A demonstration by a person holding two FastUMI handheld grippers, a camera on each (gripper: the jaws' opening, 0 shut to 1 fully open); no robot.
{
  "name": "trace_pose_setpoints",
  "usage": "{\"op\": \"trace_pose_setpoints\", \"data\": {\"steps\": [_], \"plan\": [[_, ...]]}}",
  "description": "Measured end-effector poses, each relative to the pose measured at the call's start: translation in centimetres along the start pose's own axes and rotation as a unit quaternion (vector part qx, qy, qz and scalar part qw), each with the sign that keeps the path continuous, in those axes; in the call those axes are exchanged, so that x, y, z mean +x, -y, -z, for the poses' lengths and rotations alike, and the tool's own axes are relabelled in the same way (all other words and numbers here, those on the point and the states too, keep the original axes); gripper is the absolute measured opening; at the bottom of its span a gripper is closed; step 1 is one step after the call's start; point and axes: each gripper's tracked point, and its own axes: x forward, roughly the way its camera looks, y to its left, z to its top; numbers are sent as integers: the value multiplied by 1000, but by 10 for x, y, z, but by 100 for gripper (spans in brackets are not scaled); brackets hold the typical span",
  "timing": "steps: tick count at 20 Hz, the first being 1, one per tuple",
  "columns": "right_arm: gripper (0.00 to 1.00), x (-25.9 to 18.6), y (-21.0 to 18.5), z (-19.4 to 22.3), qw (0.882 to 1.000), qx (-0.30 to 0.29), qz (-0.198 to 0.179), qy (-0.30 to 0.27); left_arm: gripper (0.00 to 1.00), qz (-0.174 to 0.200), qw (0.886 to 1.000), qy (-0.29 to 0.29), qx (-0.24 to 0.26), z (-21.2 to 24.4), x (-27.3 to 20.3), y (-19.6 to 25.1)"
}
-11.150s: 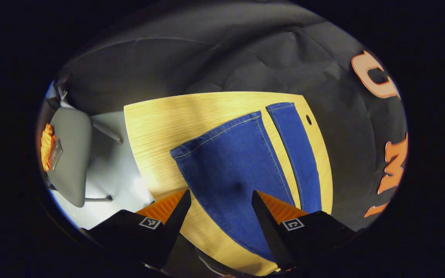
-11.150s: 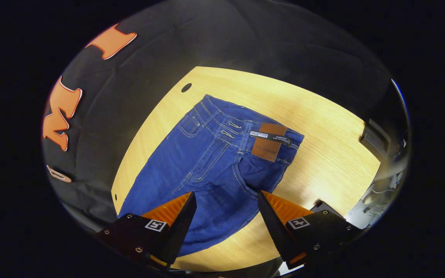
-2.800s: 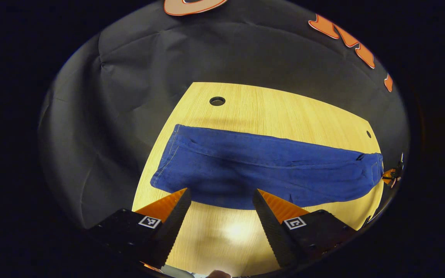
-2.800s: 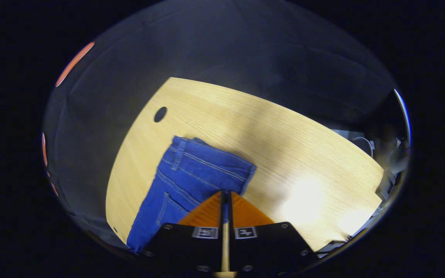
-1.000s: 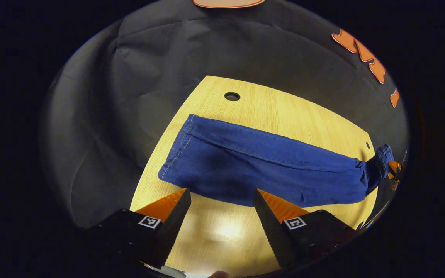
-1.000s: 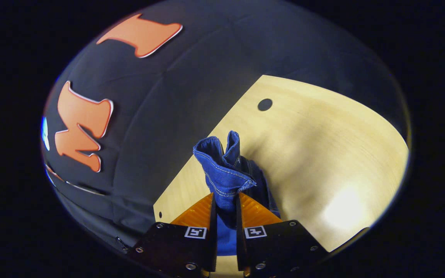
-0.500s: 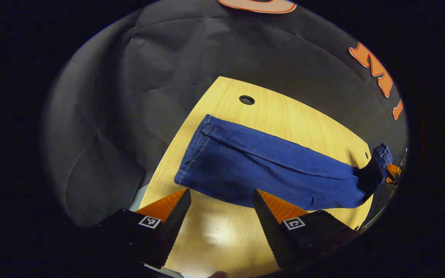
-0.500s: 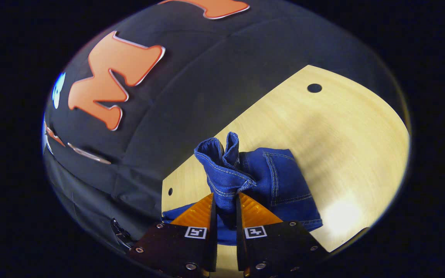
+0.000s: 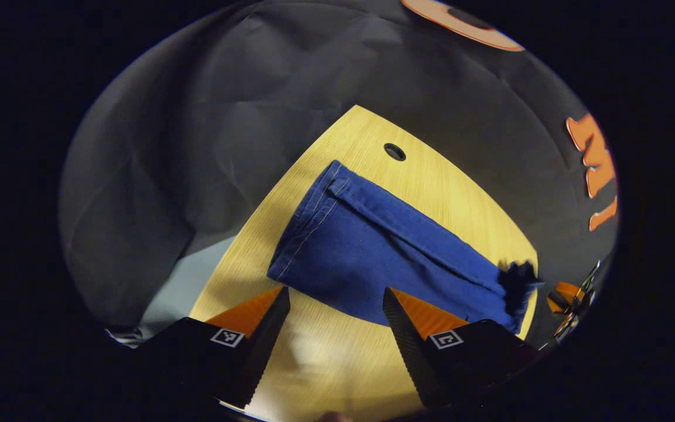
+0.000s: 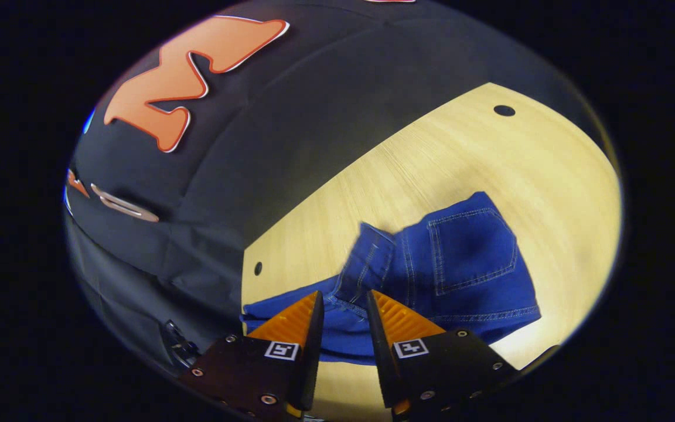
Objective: Grasp the waist and the cuffs of the jeans and fold them to make the two legs overlap; first hold the waist and fold one-third of the jeans toward the cuffs, then hold the cuffs and fold the remaining one-third in the same direction to finish folding.
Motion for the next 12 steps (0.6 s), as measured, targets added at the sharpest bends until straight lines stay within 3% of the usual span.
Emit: {"op": "trace_pose_setpoints", "data": {"steps": [1,2,5,6,7,12], "plan": [[38,1,0,3,1000,0,4,2,98,3,1000,-3,-12,-1,-1,-6],[51,4,-3,5,1000,2,8,2,99,6,1000,-3,-24,-3,-1,-11],[77,0,1,12,1000,-2,21,2,98,24,997,-4,-74,-7,0,-23],[71,-1,2,12,1000,-3,26,4,98,38,995,-6,-90,-7,3,-25],[87,-3,2,10,1000,-2,29,9,98,55,993,4,-101,-12,4,-25],[90,-18,0,5,999,4,34,30,96,94,989,28,-111,-35,28,-12]]}}
